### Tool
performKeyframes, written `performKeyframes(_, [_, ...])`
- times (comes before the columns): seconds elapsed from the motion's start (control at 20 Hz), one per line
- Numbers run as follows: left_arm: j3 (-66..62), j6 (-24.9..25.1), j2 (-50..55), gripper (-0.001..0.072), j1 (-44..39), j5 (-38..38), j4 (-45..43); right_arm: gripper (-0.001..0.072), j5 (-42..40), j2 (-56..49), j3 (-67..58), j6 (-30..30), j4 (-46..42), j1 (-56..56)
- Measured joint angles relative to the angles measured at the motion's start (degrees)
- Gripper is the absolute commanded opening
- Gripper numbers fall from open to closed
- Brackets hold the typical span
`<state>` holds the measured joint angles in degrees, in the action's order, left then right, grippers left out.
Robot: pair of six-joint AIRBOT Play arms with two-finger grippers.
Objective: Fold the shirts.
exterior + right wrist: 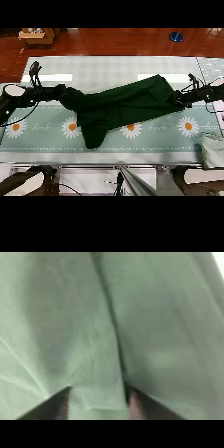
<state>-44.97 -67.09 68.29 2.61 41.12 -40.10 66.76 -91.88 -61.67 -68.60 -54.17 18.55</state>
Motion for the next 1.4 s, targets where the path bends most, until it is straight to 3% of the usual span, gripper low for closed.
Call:
performKeyframes(0.05, [0.0,0.02,0.0,0.0041,0.0,0.0,0.02,0.0059,-0.57,-0.15,0.26,-0.02,-0.17,-1.09])
performKeyframes(0.1, [0.0,0.02,0.0,0.0042,0.0,0.0,0.0,0.0018,-0.98,-0.26,0.33,-0.24,-0.26,-1.95])
performKeyframes(0.5, [-3.85,0.0,-1.79,0.0041,0.0,1.4,0.0,0.0017,1.09,9.46,-4.85,-0.2,2.38,-2.25])
performKeyframes(1.15, [-41.03,-0.2,-9.79,0.0041,2.05,11.37,0.07,0.0017,1.99,38.84,-12.28,-3.52,4.92,1.6])
performKeyframes(1.4, [-49.99,-4.42,-16.52,0.0041,4.07,18.75,-0.04,0.0017,3.19,46.36,-18.67,-8.04,5.11,1.7])
